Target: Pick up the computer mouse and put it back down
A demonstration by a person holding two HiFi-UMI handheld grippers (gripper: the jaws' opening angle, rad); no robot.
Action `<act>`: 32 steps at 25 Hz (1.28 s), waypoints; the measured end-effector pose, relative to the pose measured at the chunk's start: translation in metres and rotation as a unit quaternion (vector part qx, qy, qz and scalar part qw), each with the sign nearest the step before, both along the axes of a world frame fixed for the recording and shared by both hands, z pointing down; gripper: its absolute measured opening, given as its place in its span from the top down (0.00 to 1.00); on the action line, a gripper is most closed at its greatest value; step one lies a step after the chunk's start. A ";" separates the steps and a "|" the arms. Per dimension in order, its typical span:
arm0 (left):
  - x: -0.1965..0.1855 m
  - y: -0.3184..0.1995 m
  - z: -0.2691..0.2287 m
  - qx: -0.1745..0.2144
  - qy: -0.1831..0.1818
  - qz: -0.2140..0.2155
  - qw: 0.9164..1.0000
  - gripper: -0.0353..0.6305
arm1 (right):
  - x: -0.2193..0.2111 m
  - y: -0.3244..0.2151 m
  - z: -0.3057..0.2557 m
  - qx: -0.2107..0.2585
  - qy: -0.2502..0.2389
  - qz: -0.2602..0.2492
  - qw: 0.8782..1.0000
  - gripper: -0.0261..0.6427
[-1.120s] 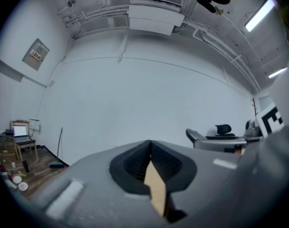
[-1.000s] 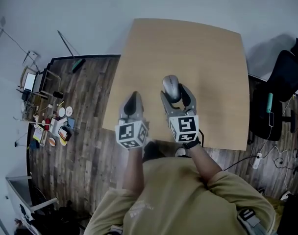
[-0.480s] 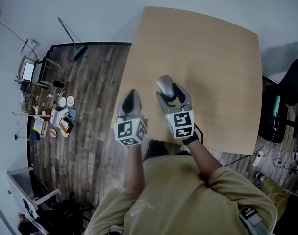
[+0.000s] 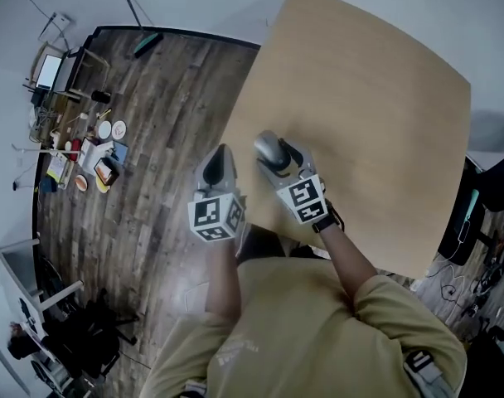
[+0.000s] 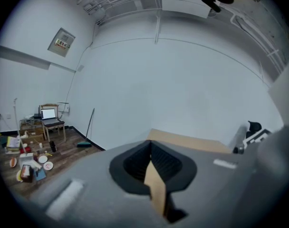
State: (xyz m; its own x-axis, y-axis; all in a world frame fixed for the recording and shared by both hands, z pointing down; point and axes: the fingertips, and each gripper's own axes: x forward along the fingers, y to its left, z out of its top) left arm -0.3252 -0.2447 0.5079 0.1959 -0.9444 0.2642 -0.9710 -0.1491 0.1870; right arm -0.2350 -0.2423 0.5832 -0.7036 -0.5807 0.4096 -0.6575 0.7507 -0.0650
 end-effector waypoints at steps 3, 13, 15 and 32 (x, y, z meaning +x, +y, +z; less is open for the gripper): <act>-0.022 -0.002 0.014 -0.014 -0.002 -0.012 1.000 0.94 | -0.034 0.004 0.029 0.000 0.028 -0.102 0.994 0.50; -0.105 0.011 0.061 -0.048 0.020 -0.074 0.996 0.94 | -0.114 0.034 0.115 -0.032 0.109 -0.266 0.957 0.50; -0.113 0.013 0.068 -0.054 0.023 -0.079 0.995 0.94 | -0.121 0.035 0.129 -0.039 0.122 -0.274 0.953 0.50; -0.106 0.014 0.076 -0.058 0.027 -0.067 0.996 0.94 | -0.119 0.032 0.171 -0.064 0.178 -0.251 0.949 0.47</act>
State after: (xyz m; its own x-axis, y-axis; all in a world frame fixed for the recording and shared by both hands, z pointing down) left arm -0.4312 -0.2310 0.5840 0.0869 -0.9266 0.3658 -0.9685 0.0073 0.2488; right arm -0.3544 -0.2100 0.7544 -0.6817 -0.1373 0.7186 -0.2158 0.9763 -0.0183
